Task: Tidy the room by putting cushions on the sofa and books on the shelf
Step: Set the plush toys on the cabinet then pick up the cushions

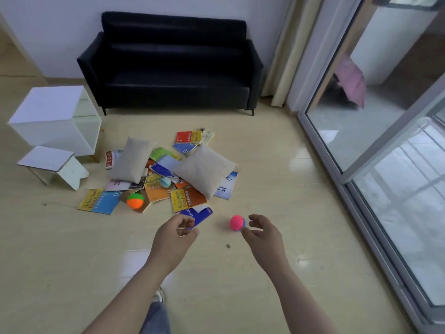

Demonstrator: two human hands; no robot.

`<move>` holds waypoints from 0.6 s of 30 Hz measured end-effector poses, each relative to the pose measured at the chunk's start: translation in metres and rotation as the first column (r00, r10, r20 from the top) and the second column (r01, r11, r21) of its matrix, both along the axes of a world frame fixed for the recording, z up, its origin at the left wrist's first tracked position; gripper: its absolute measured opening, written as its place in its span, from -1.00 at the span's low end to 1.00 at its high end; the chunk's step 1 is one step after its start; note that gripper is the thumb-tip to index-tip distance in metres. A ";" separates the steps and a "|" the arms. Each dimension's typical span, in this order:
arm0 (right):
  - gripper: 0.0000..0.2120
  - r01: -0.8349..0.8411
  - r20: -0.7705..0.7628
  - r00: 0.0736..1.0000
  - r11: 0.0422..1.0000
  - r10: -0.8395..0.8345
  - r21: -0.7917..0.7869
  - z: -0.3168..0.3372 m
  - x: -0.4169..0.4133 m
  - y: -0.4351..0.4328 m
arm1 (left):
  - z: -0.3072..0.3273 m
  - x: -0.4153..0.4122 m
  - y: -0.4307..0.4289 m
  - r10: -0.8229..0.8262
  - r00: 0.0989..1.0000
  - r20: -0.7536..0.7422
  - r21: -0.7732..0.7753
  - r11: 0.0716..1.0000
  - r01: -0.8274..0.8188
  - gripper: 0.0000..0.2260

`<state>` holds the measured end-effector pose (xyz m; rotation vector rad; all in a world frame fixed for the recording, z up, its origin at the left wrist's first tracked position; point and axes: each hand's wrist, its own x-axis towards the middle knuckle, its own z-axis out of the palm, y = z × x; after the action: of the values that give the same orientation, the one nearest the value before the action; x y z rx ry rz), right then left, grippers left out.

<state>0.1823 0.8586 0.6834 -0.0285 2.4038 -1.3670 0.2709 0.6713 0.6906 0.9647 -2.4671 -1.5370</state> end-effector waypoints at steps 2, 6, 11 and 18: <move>-0.67 0.022 -0.002 1.000 1.000 -0.022 -0.004 0.000 -0.012 -0.020 | -0.003 -0.017 -0.024 -0.029 1.000 0.000 0.015 0.999 0.029 -0.85; -0.69 0.091 0.019 0.996 0.996 -0.091 -0.003 -0.003 -0.033 -0.066 | -0.004 -0.050 -0.080 -0.097 0.995 0.002 0.029 0.995 0.097 -0.86; -0.66 0.184 0.026 0.982 0.982 -0.185 0.052 -0.010 -0.051 -0.125 | -0.002 -0.089 -0.151 -0.187 0.982 0.040 0.024 0.982 0.186 -0.83; -0.66 0.284 0.065 0.955 0.955 -0.290 0.080 -0.021 -0.070 -0.170 | -0.013 -0.142 -0.203 -0.295 0.953 0.068 0.056 0.955 0.292 -0.84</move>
<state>0.1127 0.6890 0.6620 0.3999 2.4602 -1.3745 0.1292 0.4686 0.6773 0.6971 -2.7434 -1.6732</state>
